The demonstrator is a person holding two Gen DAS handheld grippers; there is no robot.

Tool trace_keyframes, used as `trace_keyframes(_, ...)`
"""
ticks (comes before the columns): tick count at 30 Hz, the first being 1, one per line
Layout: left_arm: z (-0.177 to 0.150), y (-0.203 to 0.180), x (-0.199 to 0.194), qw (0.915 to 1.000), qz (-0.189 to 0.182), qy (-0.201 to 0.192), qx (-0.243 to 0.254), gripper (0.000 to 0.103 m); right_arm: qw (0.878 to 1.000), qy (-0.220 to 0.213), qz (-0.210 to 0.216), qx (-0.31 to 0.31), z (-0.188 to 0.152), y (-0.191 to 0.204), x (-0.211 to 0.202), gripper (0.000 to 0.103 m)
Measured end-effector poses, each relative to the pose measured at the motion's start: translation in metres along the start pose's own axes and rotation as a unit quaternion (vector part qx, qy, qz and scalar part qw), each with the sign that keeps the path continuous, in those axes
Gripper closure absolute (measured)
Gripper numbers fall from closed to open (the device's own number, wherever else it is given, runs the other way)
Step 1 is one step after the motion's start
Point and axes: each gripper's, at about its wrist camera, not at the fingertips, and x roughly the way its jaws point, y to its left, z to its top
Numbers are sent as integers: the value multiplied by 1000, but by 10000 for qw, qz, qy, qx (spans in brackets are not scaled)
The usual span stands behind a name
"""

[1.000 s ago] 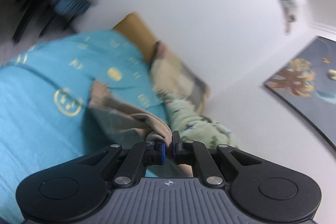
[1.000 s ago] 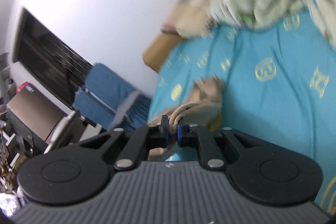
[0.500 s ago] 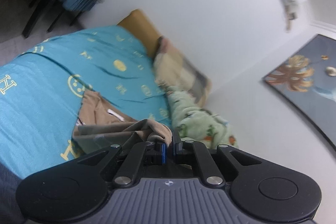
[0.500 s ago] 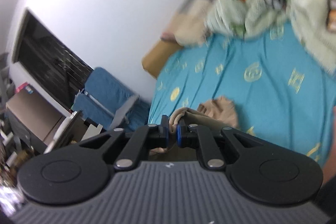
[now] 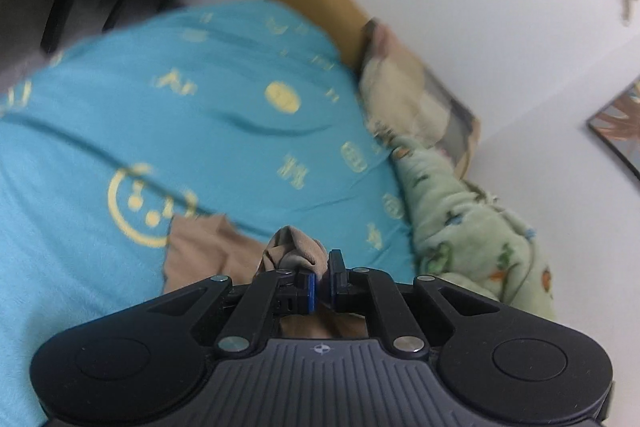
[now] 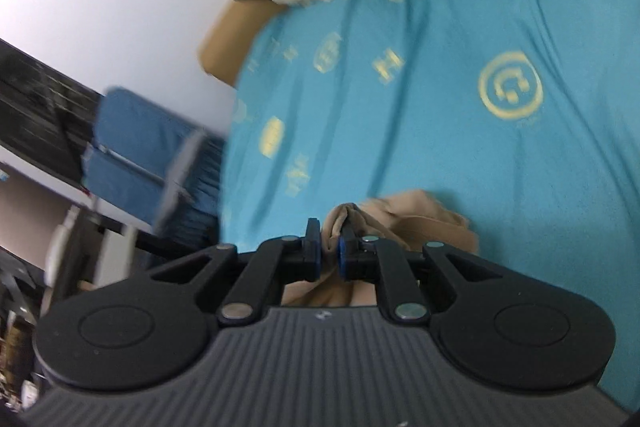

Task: Fold clothes

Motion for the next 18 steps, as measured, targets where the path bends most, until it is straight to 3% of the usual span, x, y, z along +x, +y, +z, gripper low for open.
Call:
trace_keyframes(2,4,0,2,9997,91,28,234,95,9997,224,-52,71,3,-7,14,87)
trace_keyframes(4,3,-3,0,9987,46,89,491,87,9993,332,140,41,8,-2,16,64)
trace_keyframes(5,2,-4,-1,9982,7,132,590,82,9991,305,293,-42,8,1,12,32)
trace_keyframes(6,2,-5,-2,9977,12,156,656,70,9985,277,446,-125,8,5,9,13)
trace_keyframes(10,0,-10,-10,9967,45,115,798,32,9963,173,534,-655,5,18,-6,15)
trace_keyframes(13,-6,-14,-6,9928,302,107,1153,30,9923,-35,178,-1226,2,25,-12,18)
trace_keyframes(15,-9,-13,3,9912,447,237,1224,30,9865,29,-202,-1627,-1,28,-7,39)
trace_keyframes(18,-16,-9,14,9889,640,349,1296,32,9850,235,-463,-1647,-6,18,5,53)
